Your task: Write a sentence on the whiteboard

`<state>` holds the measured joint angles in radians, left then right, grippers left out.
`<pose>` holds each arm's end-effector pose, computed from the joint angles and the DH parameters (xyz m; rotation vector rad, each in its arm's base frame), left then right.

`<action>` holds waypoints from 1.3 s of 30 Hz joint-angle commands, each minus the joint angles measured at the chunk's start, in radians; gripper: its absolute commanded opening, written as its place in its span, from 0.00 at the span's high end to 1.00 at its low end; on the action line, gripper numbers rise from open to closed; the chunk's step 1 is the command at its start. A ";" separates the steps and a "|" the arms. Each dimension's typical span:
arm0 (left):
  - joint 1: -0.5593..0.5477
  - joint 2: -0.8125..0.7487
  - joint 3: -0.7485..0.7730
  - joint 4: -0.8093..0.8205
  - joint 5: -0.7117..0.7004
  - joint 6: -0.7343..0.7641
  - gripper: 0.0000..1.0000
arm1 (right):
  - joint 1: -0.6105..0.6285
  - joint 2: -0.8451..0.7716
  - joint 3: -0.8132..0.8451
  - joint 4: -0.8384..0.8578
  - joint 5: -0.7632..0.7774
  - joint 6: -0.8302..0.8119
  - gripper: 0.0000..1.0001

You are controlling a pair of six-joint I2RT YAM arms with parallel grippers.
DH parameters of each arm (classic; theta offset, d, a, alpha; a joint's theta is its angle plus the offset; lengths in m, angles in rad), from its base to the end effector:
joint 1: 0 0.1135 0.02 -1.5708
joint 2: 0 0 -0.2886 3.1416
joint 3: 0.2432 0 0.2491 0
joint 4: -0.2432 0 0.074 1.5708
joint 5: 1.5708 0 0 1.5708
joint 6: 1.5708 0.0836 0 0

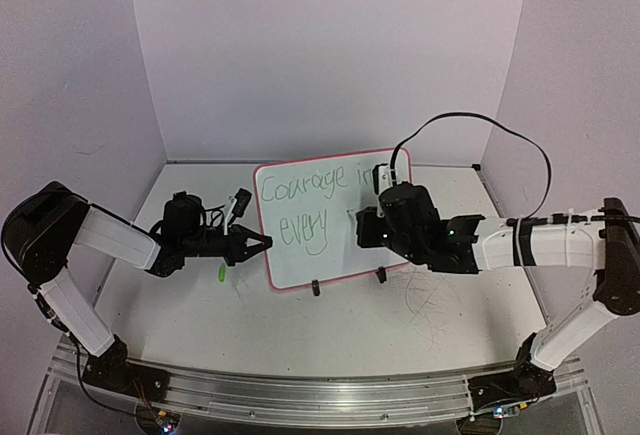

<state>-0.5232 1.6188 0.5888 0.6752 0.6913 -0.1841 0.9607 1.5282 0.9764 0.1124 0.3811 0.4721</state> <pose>0.2675 -0.2158 0.1773 0.8093 1.8362 -1.1267 0.2445 0.2955 0.2617 -0.2464 2.0029 0.5437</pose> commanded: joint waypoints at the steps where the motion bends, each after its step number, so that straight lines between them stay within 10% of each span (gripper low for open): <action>1: 0.003 -0.025 0.026 -0.004 -0.110 0.074 1.00 | 0.004 0.027 0.033 0.017 -0.033 0.003 1.00; 39: 0.002 -0.024 0.031 -0.010 -0.107 0.071 1.00 | 0.055 0.046 0.026 -0.041 0.024 0.101 1.00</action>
<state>-0.5247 1.6184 0.5888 0.6714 0.6855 -0.1828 1.0149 1.5563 0.9334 0.0502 0.3961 0.5893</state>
